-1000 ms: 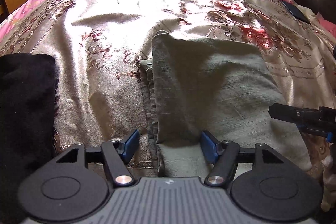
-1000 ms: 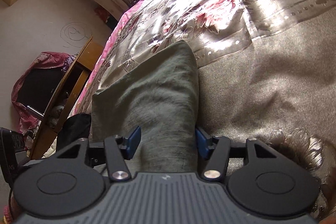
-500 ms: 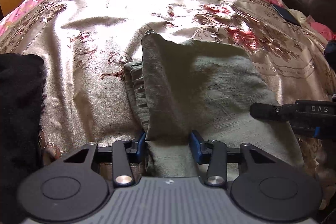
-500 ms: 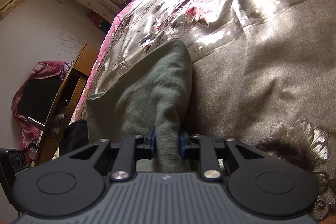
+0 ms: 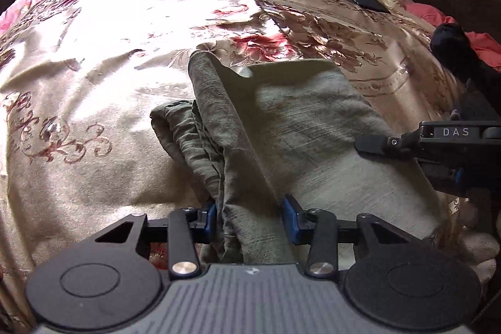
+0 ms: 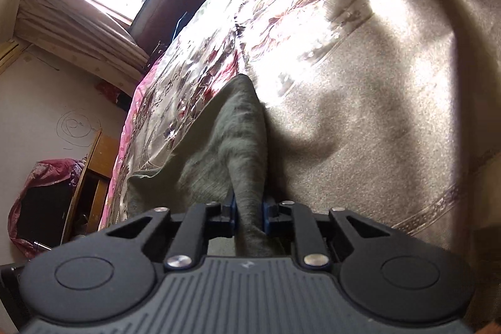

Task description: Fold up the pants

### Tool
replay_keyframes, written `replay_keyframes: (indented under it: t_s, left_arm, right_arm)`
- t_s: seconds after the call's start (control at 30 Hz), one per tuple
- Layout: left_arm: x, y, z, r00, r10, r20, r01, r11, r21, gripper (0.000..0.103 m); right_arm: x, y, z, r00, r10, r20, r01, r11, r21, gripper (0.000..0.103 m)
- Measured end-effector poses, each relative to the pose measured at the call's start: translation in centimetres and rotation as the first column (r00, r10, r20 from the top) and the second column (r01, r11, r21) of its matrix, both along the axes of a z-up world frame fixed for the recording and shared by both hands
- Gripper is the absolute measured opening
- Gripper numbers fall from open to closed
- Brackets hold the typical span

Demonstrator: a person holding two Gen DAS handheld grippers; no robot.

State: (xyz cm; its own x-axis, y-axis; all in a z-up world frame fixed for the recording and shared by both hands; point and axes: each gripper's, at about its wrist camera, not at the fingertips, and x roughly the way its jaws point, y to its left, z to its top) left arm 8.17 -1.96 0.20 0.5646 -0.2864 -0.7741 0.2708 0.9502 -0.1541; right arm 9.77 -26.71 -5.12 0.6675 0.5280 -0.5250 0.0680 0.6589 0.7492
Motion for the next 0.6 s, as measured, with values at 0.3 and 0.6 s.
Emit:
replay_keyframes:
  t_s: [0.3,0.6]
  left_arm:
    - [1.6,-3.2,-0.1,0.998,-0.059,-0.002,0.059,0.997,-0.045,0.053]
    - [3.9,-8.6,-0.2,0.989,-0.145,0.012,0.146,0.984,-0.101,0.053]
  right_arm:
    - [-0.4,-2.2,0.7,0.996,-0.083,0.031,0.085,0.994,-0.073,0.016]
    - [0.4,-6.7,2.4,0.989,-0.139,0.046,0.146,0.960,-0.239,0.015]
